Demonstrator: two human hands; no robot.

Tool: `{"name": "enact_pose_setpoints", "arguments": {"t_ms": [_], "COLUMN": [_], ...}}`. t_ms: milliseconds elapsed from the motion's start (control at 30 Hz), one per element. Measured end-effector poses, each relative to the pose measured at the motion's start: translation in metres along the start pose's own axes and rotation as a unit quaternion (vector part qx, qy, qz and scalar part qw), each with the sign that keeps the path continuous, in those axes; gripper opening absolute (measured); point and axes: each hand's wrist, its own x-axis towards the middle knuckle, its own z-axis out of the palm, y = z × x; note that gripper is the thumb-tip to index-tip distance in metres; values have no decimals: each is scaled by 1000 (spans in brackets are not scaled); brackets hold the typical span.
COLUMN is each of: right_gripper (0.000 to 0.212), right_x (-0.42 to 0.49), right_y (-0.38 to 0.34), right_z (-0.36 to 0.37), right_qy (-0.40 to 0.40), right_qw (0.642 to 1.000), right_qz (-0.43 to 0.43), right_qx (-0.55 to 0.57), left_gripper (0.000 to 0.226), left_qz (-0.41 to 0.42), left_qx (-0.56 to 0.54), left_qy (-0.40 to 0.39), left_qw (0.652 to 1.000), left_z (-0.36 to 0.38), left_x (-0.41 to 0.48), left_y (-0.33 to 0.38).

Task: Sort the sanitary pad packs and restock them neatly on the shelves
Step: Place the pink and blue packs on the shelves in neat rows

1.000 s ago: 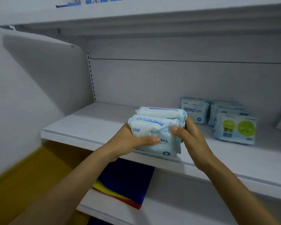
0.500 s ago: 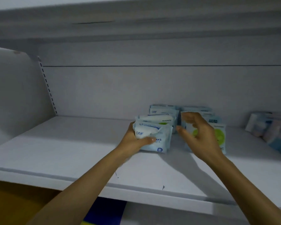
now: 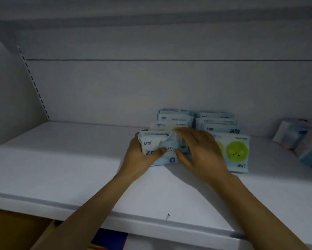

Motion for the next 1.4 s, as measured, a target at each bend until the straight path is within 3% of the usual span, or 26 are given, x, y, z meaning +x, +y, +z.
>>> {"name": "enact_pose_setpoints", "arguments": {"t_ms": [167,333,433,567,633,700,800,1000,1100,1200,1400], "right_gripper": [46,49,50,48,43,38,35,27,26,31,29], "right_x": [-4,-6,-8,-5,-4,-3,-6,-7,-7,-8,-12], "right_y": [0,1,-1,-5,-5,-5,-4,-3,-5,-7,-6], "right_z": [0,-1,-3,-4,-4,-3,4,7,5,3,-1], "right_qy": [-22,-28,-36,-4,26,45,11,-19,-16,-9,-10], "right_qw": [999,998,996,996,996,997,999,999,999,999,998], "right_qz": [28,58,68,73,68,64,38,26,29,46,49], "right_qx": [15,29,43,58,44,28,5,0,2,29,25], "left_gripper": [74,59,65,41,50,59,70,41,40,18,37], "left_qz": [-18,-22,-22,33,55,24,-44,-63,-31,-36,-33], "left_qx": [-32,-59,-82,-40,-9,10,101,194,111,12,113], "left_qy": [-62,-102,-84,7,30,11,1,18,50,107,55], "left_qw": [997,993,993,999,998,1000,994,979,992,994,992], "left_z": [3,9,11,13,12,13,19,27,26,21,21], "left_x": [3,9,8,9,16,14,11,9,4,1,3], "left_y": [7,14,12,15,9,8,7,19,18,21,21]}}
